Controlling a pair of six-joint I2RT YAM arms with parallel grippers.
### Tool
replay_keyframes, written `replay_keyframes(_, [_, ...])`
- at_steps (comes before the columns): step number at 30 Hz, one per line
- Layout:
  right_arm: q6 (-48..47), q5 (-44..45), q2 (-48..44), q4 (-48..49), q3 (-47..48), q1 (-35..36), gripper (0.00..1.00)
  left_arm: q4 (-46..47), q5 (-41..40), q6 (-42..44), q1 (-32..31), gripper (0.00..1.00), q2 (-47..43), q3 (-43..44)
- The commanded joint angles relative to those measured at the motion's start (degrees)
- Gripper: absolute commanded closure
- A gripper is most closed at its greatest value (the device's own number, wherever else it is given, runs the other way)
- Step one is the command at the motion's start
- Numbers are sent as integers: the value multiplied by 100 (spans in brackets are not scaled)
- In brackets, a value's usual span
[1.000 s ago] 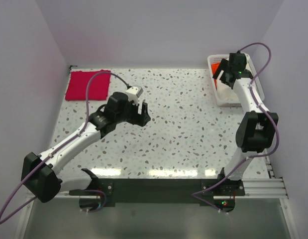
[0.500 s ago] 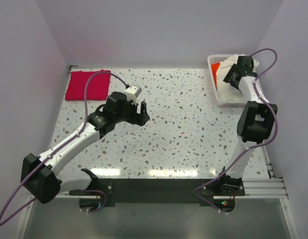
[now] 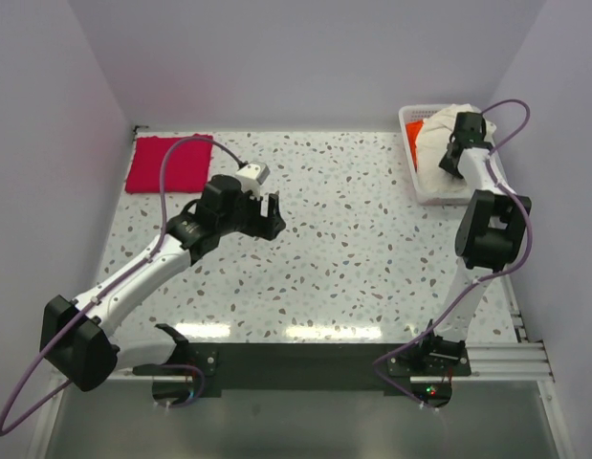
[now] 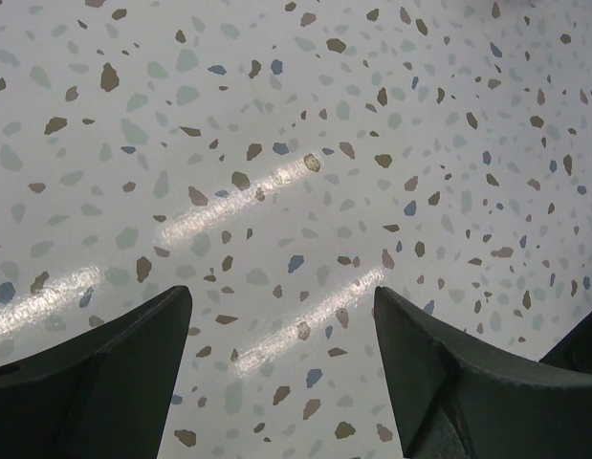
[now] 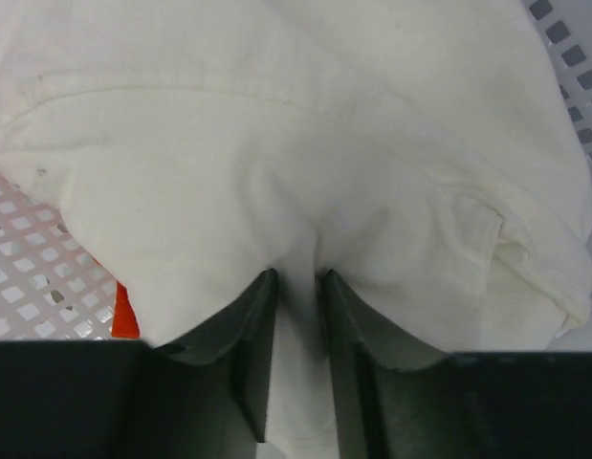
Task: Fold and stack the t-shirts
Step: Grab the tshirt from the pile
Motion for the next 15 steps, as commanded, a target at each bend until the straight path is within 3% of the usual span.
replay_keyframes(1, [72,44,-261,-35,130,0,79,178,130,-2,69,18,-56,-7])
replay_keyframes(6, [107,35,-577,-132,200,9,99,187,156,-2,87,18,-30,2])
replay_keyframes(15, [116,44,-1254,-176,411,9,100,196,174,-2,105,18,-30,-16])
